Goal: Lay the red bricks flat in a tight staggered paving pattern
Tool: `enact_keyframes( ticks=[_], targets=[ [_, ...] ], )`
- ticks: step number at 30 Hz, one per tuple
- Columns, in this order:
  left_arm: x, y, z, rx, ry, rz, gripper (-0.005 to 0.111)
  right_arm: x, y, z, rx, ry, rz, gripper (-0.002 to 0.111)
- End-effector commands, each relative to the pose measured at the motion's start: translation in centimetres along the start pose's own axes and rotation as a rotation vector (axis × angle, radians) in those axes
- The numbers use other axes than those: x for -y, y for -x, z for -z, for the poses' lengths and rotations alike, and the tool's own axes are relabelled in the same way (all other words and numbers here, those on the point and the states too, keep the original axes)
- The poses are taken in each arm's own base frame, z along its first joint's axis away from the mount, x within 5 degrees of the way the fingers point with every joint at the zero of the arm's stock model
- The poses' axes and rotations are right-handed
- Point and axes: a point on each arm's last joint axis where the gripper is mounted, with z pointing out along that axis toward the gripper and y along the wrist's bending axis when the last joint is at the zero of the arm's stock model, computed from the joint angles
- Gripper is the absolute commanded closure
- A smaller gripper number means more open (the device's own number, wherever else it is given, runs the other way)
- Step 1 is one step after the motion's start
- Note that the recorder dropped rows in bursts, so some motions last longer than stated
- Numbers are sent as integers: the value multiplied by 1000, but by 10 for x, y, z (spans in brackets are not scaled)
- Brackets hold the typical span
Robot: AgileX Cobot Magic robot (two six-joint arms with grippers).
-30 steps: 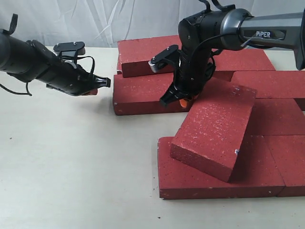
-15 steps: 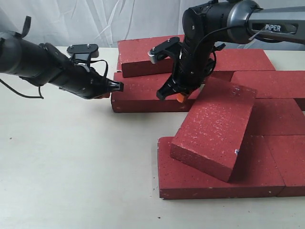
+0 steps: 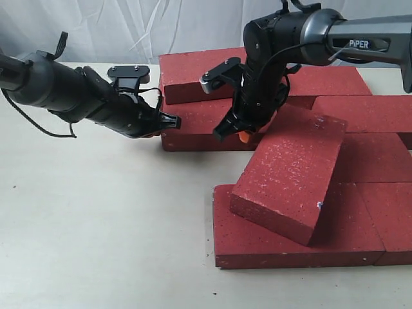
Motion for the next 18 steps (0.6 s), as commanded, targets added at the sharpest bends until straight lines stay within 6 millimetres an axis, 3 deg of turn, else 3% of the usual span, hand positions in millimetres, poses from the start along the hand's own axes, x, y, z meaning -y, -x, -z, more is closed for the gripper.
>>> enact_keyframes(
  ticks=[1,6,10,14,18],
  targets=[
    [9,1,-1,22,-2,-11,107,10,-1,4,-3,-74,46,109],
    [23,1,-2,55,0,-22,107,16,-5,18,-5,-66,17,109],
    [26,7,-1,98,11,-18,107,18,-5,16,33,46,-94,109],
    [19,10,-1,103,30,-79,107,13,-8,15,-7,73,-46,109],
    [7,3,0,-11,-13,-113,107,22,-13,-2,-77,3,4,109]
  ],
)
